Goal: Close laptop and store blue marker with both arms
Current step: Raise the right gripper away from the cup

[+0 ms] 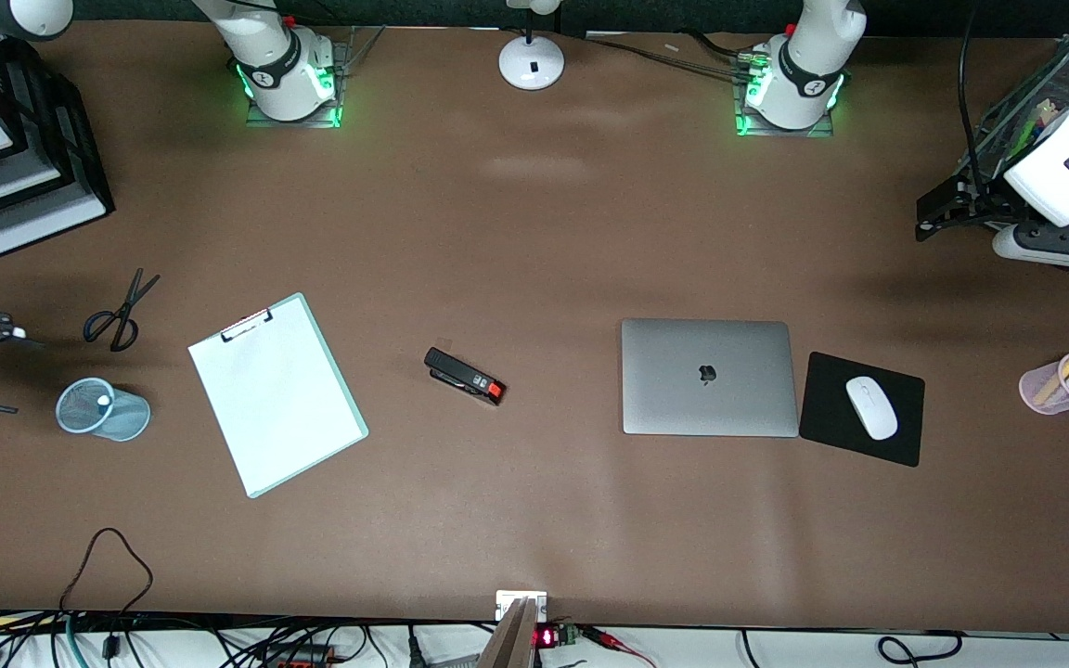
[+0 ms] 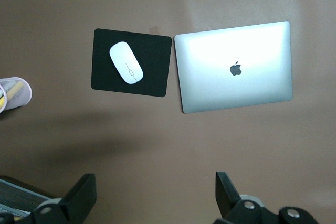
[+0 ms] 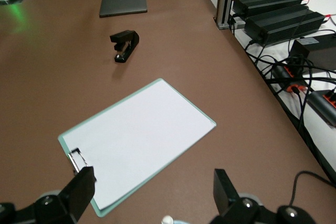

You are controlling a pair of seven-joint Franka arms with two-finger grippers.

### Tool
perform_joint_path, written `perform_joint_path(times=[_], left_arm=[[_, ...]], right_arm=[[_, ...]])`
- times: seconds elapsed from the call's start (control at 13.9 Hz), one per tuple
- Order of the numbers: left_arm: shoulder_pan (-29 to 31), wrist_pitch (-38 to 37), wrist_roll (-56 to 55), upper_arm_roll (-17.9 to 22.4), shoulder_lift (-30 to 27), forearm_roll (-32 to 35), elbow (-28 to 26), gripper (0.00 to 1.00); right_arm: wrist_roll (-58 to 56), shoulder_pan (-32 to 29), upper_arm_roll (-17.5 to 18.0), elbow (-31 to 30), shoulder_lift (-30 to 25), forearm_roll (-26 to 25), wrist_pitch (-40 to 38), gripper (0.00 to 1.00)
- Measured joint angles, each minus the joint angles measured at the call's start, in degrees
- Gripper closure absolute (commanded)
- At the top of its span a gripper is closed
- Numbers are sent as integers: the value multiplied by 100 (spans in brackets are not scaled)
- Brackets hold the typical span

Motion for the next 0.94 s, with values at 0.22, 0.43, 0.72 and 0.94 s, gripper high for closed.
perform_joint_path(times=[0.22, 0.43, 0.72, 0.94], left_arm=[[0, -1, 0, 1, 0, 0, 0, 0], [0, -1, 0, 2, 0, 0, 0, 0], [1, -1, 0, 5, 2, 0, 0, 0], [4, -1, 0, 8, 3, 0, 0, 0]], right_arm=[[730, 285, 8, 125, -345, -303, -90, 0], [1644, 709, 21, 152, -723, -670, -111, 0], [2829, 1493, 22, 153, -965, -1237, -104, 0], [4196, 2069, 22, 158, -1071, -1782, -66, 0]])
